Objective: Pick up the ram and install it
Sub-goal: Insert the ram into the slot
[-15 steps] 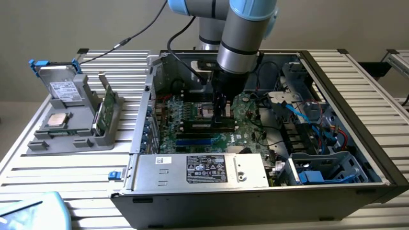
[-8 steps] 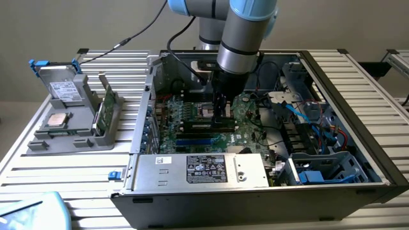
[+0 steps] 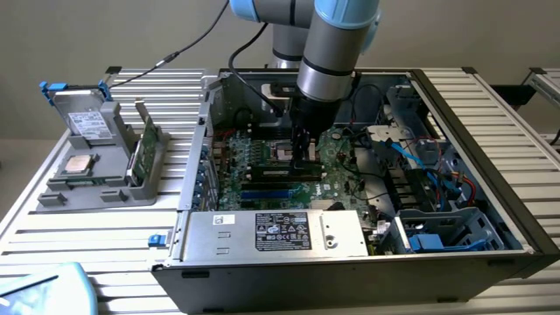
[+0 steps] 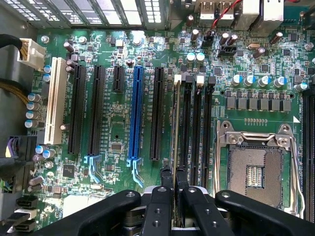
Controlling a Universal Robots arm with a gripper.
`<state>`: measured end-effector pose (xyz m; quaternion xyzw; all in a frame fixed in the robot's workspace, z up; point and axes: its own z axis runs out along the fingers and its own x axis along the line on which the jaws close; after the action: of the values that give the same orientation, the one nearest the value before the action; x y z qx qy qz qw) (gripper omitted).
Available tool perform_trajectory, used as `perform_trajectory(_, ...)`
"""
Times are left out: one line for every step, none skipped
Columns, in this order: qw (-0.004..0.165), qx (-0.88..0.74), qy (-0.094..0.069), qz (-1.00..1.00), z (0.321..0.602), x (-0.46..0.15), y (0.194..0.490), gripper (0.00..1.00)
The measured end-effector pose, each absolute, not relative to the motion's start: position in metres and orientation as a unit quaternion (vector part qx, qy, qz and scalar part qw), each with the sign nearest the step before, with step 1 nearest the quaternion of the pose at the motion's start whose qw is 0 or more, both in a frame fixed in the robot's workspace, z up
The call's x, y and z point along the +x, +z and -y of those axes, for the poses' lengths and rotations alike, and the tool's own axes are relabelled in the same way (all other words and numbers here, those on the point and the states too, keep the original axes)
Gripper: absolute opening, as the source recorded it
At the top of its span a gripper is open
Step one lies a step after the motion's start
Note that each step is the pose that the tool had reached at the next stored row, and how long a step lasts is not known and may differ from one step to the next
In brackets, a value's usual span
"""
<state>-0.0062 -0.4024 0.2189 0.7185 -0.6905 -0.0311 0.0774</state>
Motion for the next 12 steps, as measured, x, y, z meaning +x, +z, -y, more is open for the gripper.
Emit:
perform_trajectory(0.077,0.718,-0.031,0.691,0.4024,-0.0062,0.2189,0.14)
perform_trajectory(0.077,0.718,-0.031,0.691,0.4023,-0.0062,0.2189,0.14)
perform_trajectory(0.077,0.718,-0.031,0.691,0.4022,-0.0062,0.2188,0.14)
perform_trajectory(0.077,0.717,-0.031,0.692,0.4022,-0.0062,0.2188,0.14)
perform_trajectory(0.077,0.717,-0.031,0.692,0.4022,-0.0062,0.2189,0.14)
perform_trajectory(0.077,0.717,-0.031,0.692,0.4022,-0.0062,0.2189,0.14)
perform_trajectory(0.077,0.717,-0.031,0.692,0.4022,-0.0062,0.2189,0.14)
perform_trajectory(0.077,0.717,-0.031,0.692,0.4022,-0.0062,0.2189,0.14)
perform_trajectory(0.077,0.717,-0.031,0.692,0.4021,-0.0062,0.2189,0.14)
perform_trajectory(0.077,0.717,-0.031,0.692,0.4022,-0.0062,0.2188,0.14)
perform_trajectory(0.077,0.717,-0.031,0.692,0.4022,-0.0062,0.2187,0.14)
perform_trajectory(0.077,0.717,-0.031,0.692,0.4022,-0.0062,0.2186,0.14)
